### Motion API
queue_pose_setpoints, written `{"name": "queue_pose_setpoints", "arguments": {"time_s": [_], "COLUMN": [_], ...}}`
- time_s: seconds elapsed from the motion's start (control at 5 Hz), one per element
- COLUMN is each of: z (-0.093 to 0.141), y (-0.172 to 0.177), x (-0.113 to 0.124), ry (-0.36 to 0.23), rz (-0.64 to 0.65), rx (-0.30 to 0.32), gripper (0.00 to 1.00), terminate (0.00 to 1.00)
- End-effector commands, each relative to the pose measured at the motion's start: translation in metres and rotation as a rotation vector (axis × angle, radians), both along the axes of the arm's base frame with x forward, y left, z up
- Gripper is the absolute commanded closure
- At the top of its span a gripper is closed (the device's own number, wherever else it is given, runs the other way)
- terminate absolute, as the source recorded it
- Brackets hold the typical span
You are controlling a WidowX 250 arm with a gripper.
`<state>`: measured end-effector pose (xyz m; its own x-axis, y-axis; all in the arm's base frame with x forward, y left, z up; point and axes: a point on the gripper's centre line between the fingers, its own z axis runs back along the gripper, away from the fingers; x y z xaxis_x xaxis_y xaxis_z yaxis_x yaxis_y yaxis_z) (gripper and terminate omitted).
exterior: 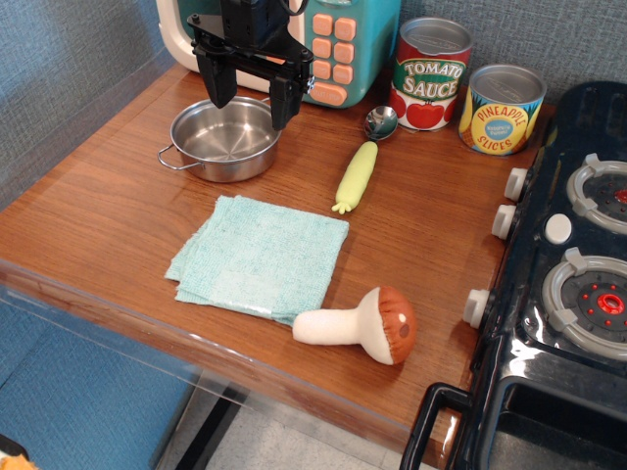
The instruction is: Move the blue cloth to the lower right corner of the table.
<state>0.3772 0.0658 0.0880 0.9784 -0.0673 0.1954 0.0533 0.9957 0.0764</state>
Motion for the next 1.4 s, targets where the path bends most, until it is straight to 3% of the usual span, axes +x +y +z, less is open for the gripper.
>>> {"name": "queue_pose_setpoints", "arguments": {"time_s": [0.0, 0.4, 0.6, 1.2], "z": [0.0, 0.006, -0.009, -0.091], "y": [0.0, -0.045, -0.057, -0.042], "x": [0.0, -0.049, -0.075, -0.075], "ry": [0.0, -0.043, -0.03, 0.07], "rz": [0.0, -0.07, -0.091, -0.076], "rx": [0.0, -0.009, 0.005, 0.039], "gripper": [0.0, 0.0, 0.0, 0.0], "terminate": [0.0, 0.0, 0.0, 0.0]}}
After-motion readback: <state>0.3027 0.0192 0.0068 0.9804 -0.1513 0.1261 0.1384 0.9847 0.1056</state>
